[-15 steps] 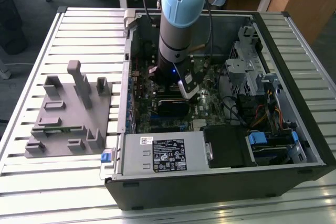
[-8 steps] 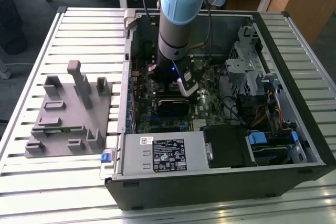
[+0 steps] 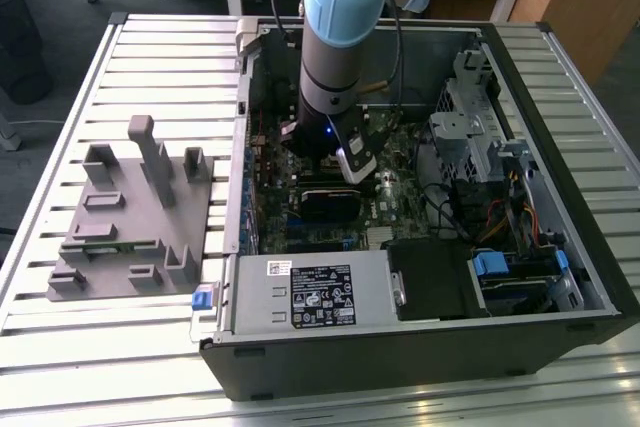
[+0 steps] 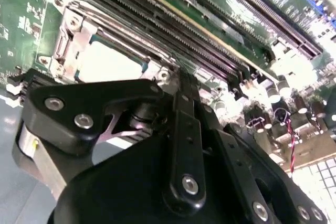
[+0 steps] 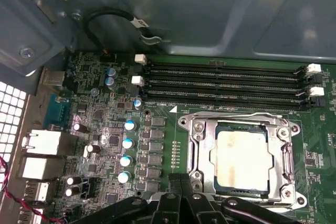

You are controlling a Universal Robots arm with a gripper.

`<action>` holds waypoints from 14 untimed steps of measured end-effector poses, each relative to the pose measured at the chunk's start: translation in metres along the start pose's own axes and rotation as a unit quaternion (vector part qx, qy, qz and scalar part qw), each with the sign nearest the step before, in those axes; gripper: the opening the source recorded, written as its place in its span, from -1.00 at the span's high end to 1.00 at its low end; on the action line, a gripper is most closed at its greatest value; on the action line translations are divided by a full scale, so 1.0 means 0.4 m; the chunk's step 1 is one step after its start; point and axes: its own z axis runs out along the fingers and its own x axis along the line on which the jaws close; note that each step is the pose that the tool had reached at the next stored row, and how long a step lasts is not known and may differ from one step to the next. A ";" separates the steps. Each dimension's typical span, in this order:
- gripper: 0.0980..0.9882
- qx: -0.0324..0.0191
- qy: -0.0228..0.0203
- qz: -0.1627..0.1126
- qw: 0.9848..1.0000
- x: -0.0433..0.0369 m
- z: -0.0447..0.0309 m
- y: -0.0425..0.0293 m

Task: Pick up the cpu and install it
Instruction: 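Install the second cpu locking lever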

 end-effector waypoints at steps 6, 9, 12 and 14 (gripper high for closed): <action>0.98 0.000 0.000 0.000 1.000 0.000 -0.005 0.002; 0.98 0.000 0.000 0.000 1.000 0.000 -0.005 0.002; 0.98 0.000 0.000 0.000 1.000 0.001 -0.014 0.004; 0.98 0.000 0.000 0.000 1.000 0.001 -0.026 0.008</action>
